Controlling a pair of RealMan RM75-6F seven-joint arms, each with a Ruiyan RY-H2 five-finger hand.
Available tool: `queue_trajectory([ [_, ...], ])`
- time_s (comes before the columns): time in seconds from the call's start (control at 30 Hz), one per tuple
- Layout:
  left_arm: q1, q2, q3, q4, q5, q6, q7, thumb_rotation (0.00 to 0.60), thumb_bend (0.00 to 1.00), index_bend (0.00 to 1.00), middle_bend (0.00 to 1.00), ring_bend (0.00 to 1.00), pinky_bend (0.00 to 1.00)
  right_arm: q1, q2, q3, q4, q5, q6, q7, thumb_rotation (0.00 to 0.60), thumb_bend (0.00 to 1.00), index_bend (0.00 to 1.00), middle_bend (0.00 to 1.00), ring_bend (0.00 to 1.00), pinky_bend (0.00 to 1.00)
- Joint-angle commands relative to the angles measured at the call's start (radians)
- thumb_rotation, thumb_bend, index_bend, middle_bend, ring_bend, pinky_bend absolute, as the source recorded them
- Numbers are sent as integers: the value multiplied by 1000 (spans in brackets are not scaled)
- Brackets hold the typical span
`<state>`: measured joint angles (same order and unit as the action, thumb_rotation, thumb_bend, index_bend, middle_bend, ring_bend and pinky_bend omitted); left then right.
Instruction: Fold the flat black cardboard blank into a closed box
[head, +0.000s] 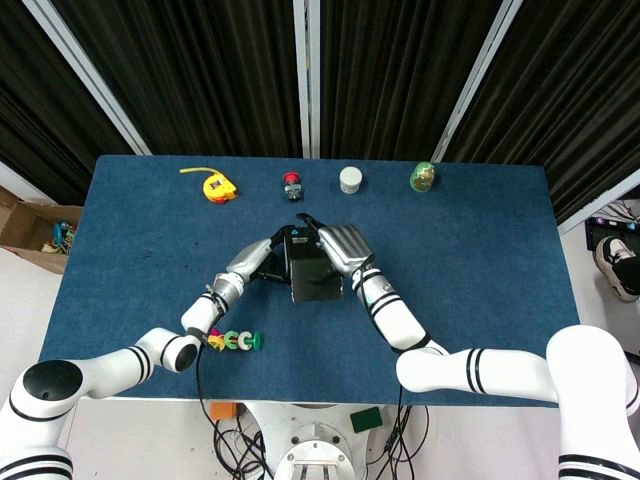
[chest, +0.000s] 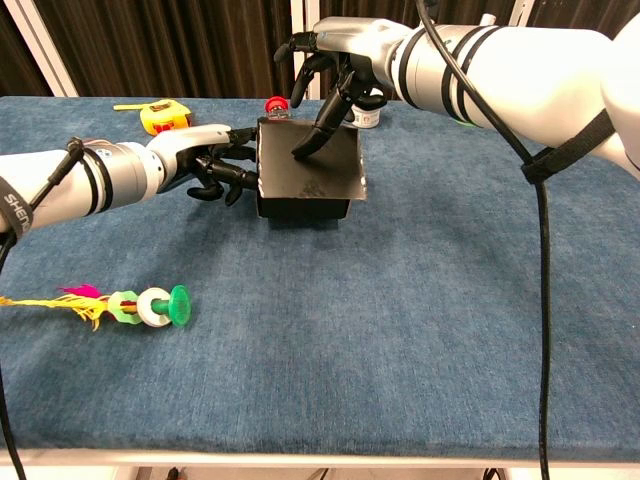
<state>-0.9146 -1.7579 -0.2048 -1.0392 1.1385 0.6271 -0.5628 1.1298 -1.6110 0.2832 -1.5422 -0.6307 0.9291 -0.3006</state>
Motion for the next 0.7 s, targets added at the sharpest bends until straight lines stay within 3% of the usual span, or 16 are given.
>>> queue_trajectory([
  [0.03,12,0,9,-3,-12,19,82,347,91,0,144,689,973,-2,1,3,-2,1,-7,-3,600,0,148,306,740,1000],
  [0.2,26,21,35,-35,-13,40,212,332,68,0,124,673,959,-10,2,4,-11,-12,2,-16,600,0,152,306,739,1000],
  [0.37,34,64,50,-99,-41,34,323,271,61,0,83,662,952,-17,-8,0,-14,-25,13,-33,600,0,155,306,740,1000],
  [0.7,53,174,80,-231,-114,25,494,258,53,0,41,646,943,-39,-27,-7,-20,-56,39,-51,600,0,170,308,739,1000],
])
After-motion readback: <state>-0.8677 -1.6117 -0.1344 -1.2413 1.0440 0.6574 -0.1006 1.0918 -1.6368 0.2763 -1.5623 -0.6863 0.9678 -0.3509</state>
